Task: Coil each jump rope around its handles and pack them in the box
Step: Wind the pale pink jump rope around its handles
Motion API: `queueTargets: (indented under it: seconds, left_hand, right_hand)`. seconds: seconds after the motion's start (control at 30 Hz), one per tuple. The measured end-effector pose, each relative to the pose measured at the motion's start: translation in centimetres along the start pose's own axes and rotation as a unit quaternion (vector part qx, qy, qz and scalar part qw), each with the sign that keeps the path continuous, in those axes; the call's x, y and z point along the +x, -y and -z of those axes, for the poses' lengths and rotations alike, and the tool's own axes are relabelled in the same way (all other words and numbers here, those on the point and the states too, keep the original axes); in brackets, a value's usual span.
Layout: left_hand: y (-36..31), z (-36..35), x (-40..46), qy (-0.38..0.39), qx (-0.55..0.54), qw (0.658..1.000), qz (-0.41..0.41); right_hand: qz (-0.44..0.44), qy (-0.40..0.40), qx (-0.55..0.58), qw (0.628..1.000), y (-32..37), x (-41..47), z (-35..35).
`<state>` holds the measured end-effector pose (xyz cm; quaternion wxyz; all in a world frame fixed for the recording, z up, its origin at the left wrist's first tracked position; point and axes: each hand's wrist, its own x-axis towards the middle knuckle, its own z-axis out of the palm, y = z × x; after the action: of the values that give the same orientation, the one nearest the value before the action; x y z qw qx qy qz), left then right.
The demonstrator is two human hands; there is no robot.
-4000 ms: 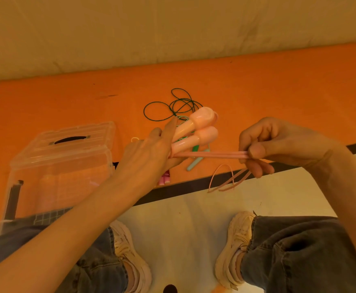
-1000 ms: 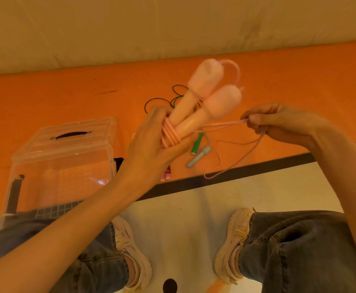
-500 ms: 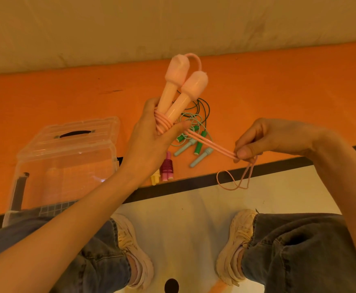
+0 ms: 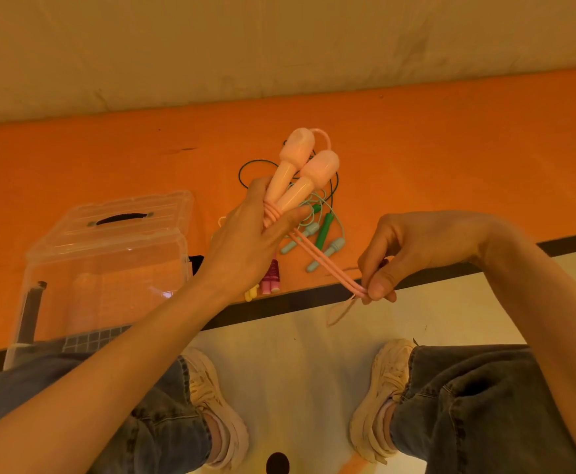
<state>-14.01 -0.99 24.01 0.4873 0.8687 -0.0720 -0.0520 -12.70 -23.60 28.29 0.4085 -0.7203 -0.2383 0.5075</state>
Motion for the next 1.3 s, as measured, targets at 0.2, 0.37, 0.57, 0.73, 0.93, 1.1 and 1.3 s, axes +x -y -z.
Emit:
queueTargets:
  seconds: [0.2, 0.37, 0.57, 0.73, 0.93, 1.1, 1.3]
  left_hand:
    - [0.8, 0.8, 0.1, 0.010, 0.071, 0.996, -0.050]
    - [0.6, 1.5, 0.1, 0.039, 0.242, 0.968, -0.058]
    - [0.3, 0.8, -0.2, 0.013, 0.373, 0.924, -0.083]
    - [1.2, -0.5, -0.4, -0.033, 0.454, 0.877, -0.153]
    - [1.2, 1.1, 0.0, -0.024, 0.423, 0.897, -0.123]
    - [2.2, 2.8, 0.6, -0.032, 0.439, 0.892, -0.099]
    - [3.0, 3.0, 0.5, 0.009, 0.489, 0.866, -0.098]
  right_hand:
    - [0.027, -0.058, 0.031, 0.997, -0.7, -0.7, 0.5]
    - [0.070, -0.116, 0.043, 0.990, -1.5, -1.0, 0.8]
    - [0.076, -0.122, 0.059, 0.988, -0.8, -0.7, 0.2]
    - [0.082, -0.097, 0.057, 0.990, 0.2, -0.3, -0.8]
    - [0.037, -0.267, 0.068, 0.961, -0.1, -2.0, 0.0]
    - [-0.009, -0.334, 0.008, 0.942, -0.6, -3.4, 0.6]
    - [-0.001, -0.417, -0.037, 0.908, -1.1, -4.8, 1.1]
